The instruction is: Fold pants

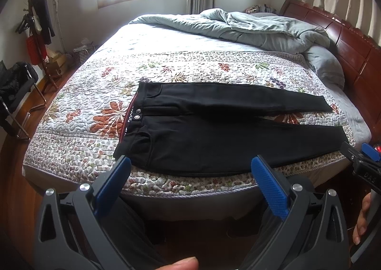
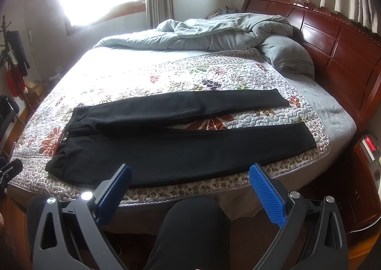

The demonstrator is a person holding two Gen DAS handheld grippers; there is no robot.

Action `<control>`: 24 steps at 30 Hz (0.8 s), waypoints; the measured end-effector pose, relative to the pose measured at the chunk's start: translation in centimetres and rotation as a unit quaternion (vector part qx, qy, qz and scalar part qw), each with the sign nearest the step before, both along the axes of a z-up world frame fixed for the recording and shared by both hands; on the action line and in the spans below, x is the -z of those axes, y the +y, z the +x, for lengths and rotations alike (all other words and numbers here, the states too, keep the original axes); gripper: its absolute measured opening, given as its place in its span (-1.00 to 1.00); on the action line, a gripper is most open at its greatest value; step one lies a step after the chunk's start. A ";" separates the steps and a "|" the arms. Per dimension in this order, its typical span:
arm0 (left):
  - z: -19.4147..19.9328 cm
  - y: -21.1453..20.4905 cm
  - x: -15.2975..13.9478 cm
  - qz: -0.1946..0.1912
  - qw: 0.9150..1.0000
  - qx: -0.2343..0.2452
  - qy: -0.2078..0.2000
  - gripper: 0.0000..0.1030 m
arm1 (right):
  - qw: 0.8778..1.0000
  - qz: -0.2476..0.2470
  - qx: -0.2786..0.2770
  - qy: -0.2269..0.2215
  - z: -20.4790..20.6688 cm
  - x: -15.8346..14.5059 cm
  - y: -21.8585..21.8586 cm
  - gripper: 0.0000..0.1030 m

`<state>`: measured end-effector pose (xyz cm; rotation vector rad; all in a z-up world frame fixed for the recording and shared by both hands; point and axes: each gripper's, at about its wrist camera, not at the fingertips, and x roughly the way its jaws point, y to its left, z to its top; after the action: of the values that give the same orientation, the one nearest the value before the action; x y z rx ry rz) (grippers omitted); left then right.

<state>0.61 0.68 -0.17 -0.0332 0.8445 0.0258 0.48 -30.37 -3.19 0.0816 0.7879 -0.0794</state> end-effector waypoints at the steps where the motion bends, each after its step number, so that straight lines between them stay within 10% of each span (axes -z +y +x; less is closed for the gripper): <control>1: 0.1 0.0 0.1 0.002 1.000 0.001 0.001 0.95 | 1.000 -0.001 -0.001 0.001 0.1 0.1 0.1 0.93; 9: 2.1 -0.6 1.0 0.060 0.997 0.040 0.003 0.95 | 0.997 0.033 -0.075 -0.011 2.6 0.1 0.8 0.93; 14: 4.3 3.2 2.7 -0.091 0.986 0.138 0.010 0.95 | 0.982 0.018 -0.188 -0.013 7.3 1.7 2.2 0.93; 19: 11.0 8.3 5.0 -0.027 0.988 0.135 0.067 0.95 | 0.962 -0.030 -0.271 -0.005 14.4 2.9 2.7 0.93; 24: 20.6 15.8 8.1 -0.069 0.983 0.118 0.125 0.95 | 0.939 -0.059 -0.323 0.101 25.4 6.2 3.1 0.93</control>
<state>21.24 16.53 -8.22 -0.0600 1.0961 -0.2572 25.87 -27.23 -9.35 -0.3072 0.9806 0.4967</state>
